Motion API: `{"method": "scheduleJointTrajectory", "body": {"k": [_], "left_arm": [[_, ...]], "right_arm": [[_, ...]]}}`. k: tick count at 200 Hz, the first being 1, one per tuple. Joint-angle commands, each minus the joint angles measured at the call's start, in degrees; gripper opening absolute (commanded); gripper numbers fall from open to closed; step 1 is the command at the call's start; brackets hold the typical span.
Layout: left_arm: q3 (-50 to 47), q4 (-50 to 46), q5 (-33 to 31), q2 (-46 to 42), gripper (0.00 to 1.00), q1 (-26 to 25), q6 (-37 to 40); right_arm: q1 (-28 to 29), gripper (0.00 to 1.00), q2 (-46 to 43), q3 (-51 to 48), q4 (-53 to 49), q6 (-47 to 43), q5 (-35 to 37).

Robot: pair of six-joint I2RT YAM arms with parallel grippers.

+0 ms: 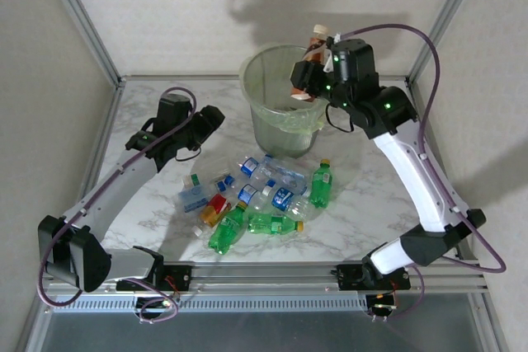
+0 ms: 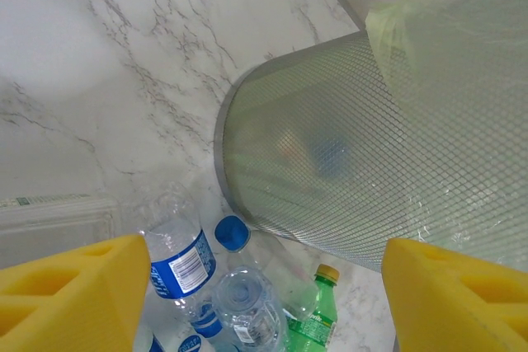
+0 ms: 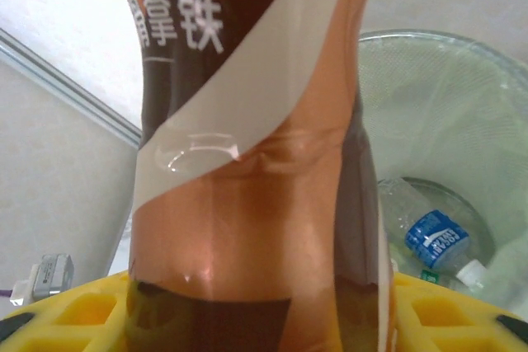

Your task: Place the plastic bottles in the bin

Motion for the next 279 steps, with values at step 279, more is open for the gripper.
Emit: {"method": "scheduleJointTrajectory", "body": {"k": [279], "left_arm": [[-1.32,-5.11,-6.97,-7.69,0.76,0.37,0.97]], "right_arm": [[-3.56,0.79,21.56,21.79,-5.28,-3.19,-8.33]]}}
